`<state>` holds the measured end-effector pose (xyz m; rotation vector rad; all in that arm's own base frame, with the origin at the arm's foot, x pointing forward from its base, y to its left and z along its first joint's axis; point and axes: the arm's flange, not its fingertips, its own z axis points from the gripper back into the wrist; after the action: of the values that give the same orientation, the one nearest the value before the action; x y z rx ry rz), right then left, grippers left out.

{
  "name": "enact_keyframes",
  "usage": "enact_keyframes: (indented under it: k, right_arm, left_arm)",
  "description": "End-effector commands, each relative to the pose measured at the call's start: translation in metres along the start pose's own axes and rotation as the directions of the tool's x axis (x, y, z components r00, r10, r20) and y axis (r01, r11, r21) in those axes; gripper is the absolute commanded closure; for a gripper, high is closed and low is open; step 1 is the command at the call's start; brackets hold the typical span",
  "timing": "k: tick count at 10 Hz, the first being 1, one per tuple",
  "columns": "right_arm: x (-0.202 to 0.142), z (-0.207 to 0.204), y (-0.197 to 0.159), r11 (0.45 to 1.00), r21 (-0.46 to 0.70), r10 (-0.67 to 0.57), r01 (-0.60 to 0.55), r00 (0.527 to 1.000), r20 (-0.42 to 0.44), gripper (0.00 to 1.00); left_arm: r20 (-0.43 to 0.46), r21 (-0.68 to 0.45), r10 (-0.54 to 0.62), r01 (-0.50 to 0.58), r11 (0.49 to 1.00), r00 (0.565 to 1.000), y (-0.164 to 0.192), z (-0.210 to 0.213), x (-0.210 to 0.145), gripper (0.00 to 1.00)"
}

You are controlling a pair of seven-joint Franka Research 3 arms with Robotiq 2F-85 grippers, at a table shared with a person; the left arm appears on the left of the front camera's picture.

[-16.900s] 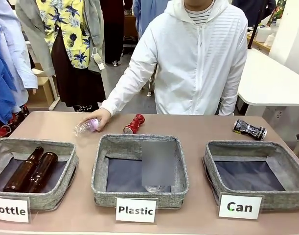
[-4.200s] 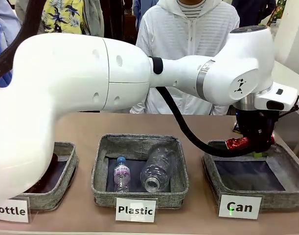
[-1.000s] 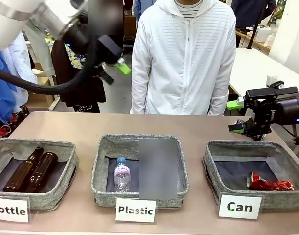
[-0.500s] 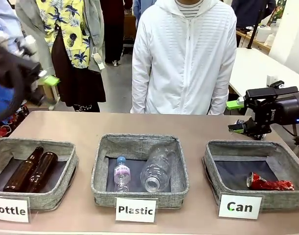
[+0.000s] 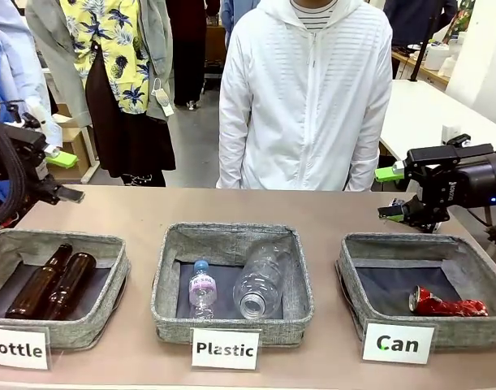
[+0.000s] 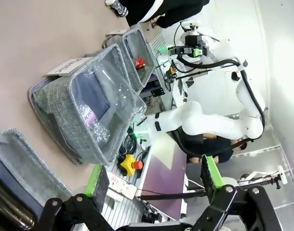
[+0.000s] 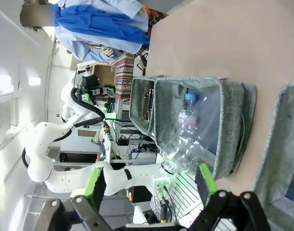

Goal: Sort the can waste into the basket.
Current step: Pick up the can waste from the table and place it in the right Fabric basket.

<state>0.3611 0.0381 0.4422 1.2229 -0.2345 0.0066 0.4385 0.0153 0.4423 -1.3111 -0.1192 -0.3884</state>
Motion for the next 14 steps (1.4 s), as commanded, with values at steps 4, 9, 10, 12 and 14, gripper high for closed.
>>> enact_keyframes:
  k: [4,9,10,12,14]
  right_arm:
    - [0.0,-0.001,-0.001,1.0,0.004,0.023,-0.023,1.0,-0.001,0.0]
    - [0.012,0.025,0.007,0.431,-0.899,0.483,-0.073,0.861,0.162,0.0]
    - [0.025,0.03,0.004,0.194,-0.981,0.586,0.021,0.799,0.133,0.0]
    - [0.039,0.046,-0.015,-0.041,-0.977,0.683,0.209,0.72,0.126,0.0]
    - [0.023,0.089,-0.01,0.15,-0.916,0.7,0.373,0.614,0.365,0.0]
  left_arm:
    - [-0.008,0.035,-0.021,0.021,0.999,1.0,-0.01,-0.002,0.002,0.0]
    - [-0.008,0.035,-0.021,0.021,0.999,1.0,-0.01,-0.002,0.002,0.0]
    - [-0.008,0.035,-0.021,0.021,0.999,1.0,-0.01,-0.002,0.002,0.0]
    - [-0.008,0.035,-0.021,0.021,0.999,1.0,-0.01,-0.002,0.002,0.0]
    - [-0.008,0.035,-0.021,0.021,0.999,1.0,-0.01,-0.002,0.002,0.0]
